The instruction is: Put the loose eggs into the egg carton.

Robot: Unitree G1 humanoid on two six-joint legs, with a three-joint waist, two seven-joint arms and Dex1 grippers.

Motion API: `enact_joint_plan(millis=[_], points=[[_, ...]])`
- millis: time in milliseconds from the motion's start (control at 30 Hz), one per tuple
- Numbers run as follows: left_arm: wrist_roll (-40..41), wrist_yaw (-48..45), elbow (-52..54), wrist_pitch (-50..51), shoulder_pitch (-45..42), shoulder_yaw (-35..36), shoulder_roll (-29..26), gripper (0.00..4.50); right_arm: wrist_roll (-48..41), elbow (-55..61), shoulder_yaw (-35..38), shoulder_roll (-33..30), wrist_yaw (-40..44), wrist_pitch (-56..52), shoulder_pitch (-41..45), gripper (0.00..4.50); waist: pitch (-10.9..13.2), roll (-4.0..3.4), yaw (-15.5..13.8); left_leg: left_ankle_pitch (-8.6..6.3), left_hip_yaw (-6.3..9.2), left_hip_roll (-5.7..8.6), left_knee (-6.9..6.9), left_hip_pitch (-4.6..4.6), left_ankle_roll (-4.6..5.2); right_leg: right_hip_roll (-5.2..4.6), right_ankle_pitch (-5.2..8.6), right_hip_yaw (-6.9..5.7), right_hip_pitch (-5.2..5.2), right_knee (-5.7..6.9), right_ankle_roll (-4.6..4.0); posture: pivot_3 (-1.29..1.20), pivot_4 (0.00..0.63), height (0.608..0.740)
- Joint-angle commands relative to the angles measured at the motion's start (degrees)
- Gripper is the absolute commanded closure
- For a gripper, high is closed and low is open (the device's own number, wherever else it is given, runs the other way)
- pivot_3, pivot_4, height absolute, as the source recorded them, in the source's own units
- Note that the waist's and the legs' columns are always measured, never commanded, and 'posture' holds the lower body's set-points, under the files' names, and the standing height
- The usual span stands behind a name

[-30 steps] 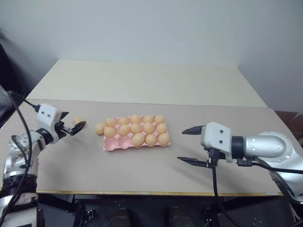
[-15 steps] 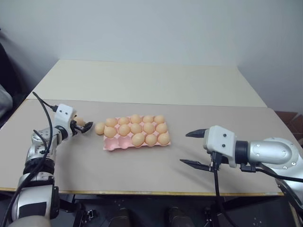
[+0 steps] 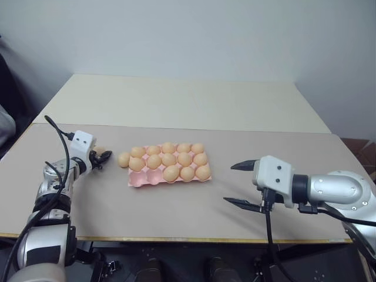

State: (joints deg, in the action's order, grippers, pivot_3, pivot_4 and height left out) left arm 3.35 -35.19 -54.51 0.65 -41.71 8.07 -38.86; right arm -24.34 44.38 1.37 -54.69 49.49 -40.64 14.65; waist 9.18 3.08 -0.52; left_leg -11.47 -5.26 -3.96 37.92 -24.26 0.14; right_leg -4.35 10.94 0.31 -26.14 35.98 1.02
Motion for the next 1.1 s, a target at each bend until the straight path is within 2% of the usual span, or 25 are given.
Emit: enact_joint_plan(millis=[33,200,333,467,667,933,1100], points=[[3.0,-3.4,7.8,-3.8,1.8,2.4,-1.9,2.39,-0.2,0.9,1.2,-0.3,-0.6,0.5,0.7,0.0,0.0,0.0,0.1,0.0,0.0,0.0,0.0,0.0,0.0,0.0,-0.01,0.0,-0.01,0.0,-0.02,0.0,0.15,0.74],[16.1,-24.8,31.2,-3.5,12.0,3.2,-2.7,2.39,-0.2,1.1,1.1,-0.1,-1.0,0.4,0.6,0.0,0.0,0.0,0.1,0.0,-0.01,-0.01,0.0,-0.05,0.0,-0.04,-0.07,0.01,-0.02,-0.03,-0.14,0.0,0.15,0.74],[19.7,-32.2,38.8,-0.1,14.6,1.5,-3.5,2.39,-0.2,1.5,0.6,0.4,-1.9,0.2,0.6,0.0,0.0,0.0,-0.2,0.0,-0.01,0.01,0.0,0.01,0.0,-0.03,0.09,0.03,0.01,0.01,-0.32,0.0,0.15,0.74],[20.6,-38.1,40.5,0.7,14.2,-1.3,-2.6,2.39,-0.3,2.3,0.9,0.6,-2.8,0.0,-0.3,0.0,0.0,0.0,-0.1,0.04,0.0,0.01,0.02,0.1,0.0,-0.01,0.32,0.05,0.09,0.06,-0.14,0.0,0.15,0.74],[19.8,-43.9,37.3,-0.2,11.4,-5.2,-0.9,2.39,-0.2,3.1,1.2,0.7,-4.1,-0.2,-1.2,0.0,0.0,0.0,-0.1,0.04,0.01,0.02,0.02,0.04,0.01,0.02,0.22,0.08,0.06,0.02,0.03,0.0,0.15,0.74],[17.6,-46.9,31.2,-3.4,7.7,-7.5,1.8,2.39,-0.3,4.1,1.6,0.5,-5.3,-0.3,-2.4,0.0,0.0,0.01,0.0,0.04,0.03,0.02,0.04,0.05,0.02,0.05,0.25,0.1,0.07,0.03,0.01,0.0,0.15,0.74],[16.4,-47.0,27.8,-6.6,6.4,-7.5,3.3,0.77,-0.2,4.3,1.6,0.4,-5.6,-0.5,-2.7,0.0,0.0,0.01,0.0,0.04,0.04,0.02,0.05,0.05,0.02,0.04,0.23,0.1,0.08,0.04,0.04,0.0,0.15,0.74]])
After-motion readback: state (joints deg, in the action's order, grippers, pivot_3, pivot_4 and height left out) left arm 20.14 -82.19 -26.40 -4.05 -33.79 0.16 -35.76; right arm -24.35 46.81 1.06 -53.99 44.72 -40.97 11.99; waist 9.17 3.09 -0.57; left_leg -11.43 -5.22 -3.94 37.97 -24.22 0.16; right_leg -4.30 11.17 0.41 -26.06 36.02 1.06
